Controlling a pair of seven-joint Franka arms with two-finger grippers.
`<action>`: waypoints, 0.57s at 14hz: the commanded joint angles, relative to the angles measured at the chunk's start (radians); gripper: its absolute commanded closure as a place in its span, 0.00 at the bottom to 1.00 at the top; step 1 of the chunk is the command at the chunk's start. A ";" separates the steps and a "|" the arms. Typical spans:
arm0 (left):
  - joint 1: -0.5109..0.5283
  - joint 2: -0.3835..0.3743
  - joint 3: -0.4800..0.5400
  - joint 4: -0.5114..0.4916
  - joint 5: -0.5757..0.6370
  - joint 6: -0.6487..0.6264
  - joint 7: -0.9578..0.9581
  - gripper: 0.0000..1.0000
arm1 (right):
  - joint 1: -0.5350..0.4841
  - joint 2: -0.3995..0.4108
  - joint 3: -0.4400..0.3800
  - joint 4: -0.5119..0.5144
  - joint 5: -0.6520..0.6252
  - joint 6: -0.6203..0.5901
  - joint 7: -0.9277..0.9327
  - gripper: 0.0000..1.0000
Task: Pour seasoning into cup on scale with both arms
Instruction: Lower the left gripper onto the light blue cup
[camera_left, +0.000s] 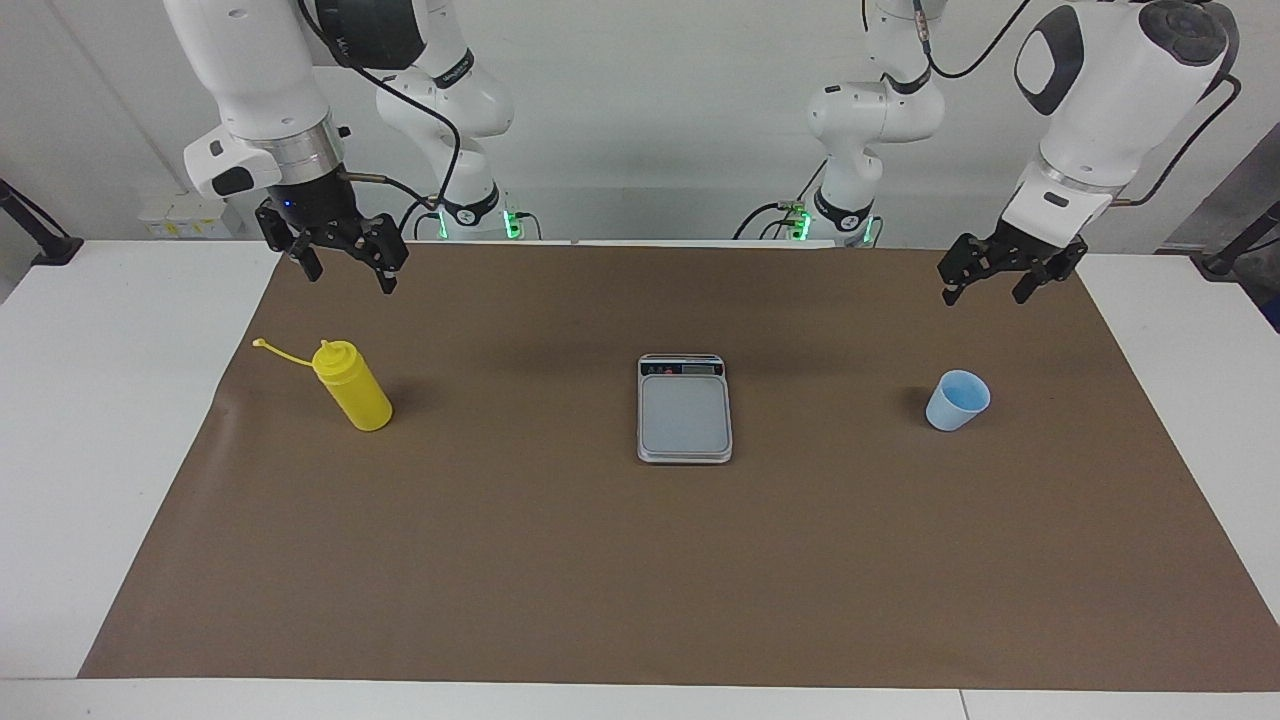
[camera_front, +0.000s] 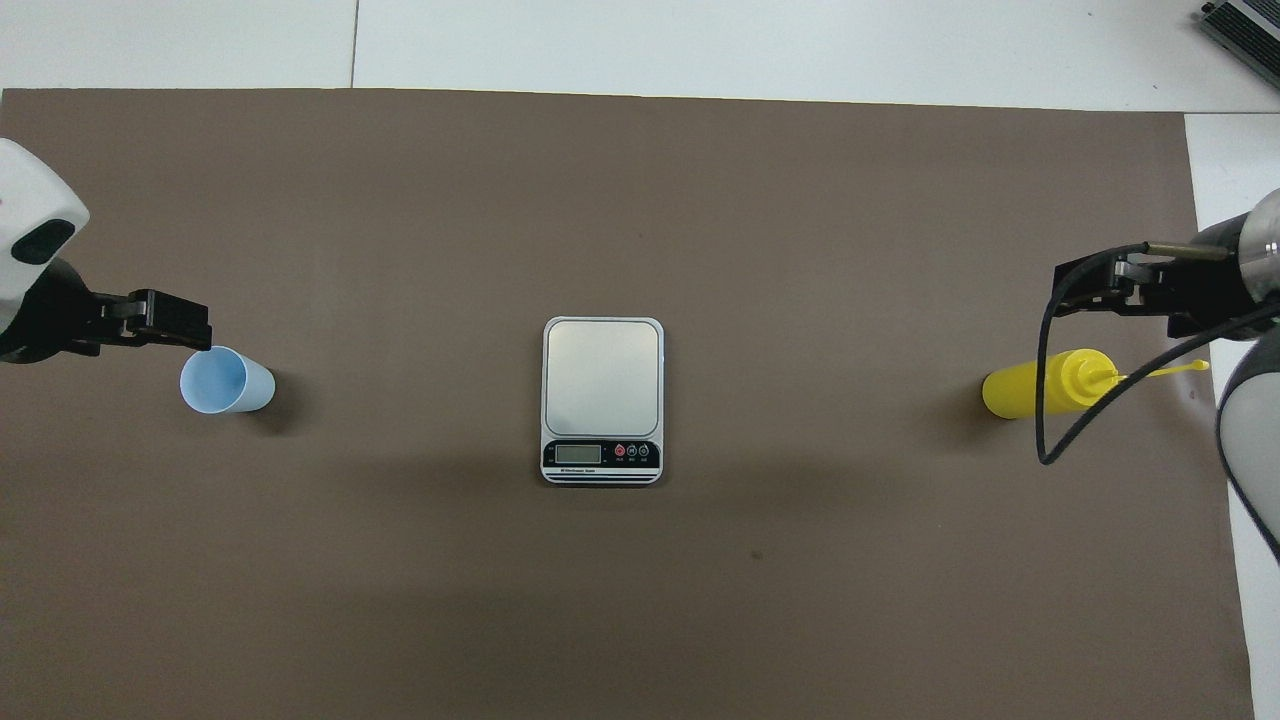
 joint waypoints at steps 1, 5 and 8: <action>0.036 -0.029 0.005 -0.063 -0.001 0.063 0.028 0.00 | -0.006 -0.006 0.004 0.002 0.003 -0.004 -0.023 0.00; 0.154 0.004 0.006 -0.084 -0.015 0.116 0.217 0.00 | 0.006 -0.021 0.009 0.002 0.003 -0.016 -0.018 0.00; 0.208 0.065 0.006 -0.090 -0.027 0.166 0.298 0.00 | 0.006 -0.038 0.006 0.002 0.004 -0.050 -0.020 0.00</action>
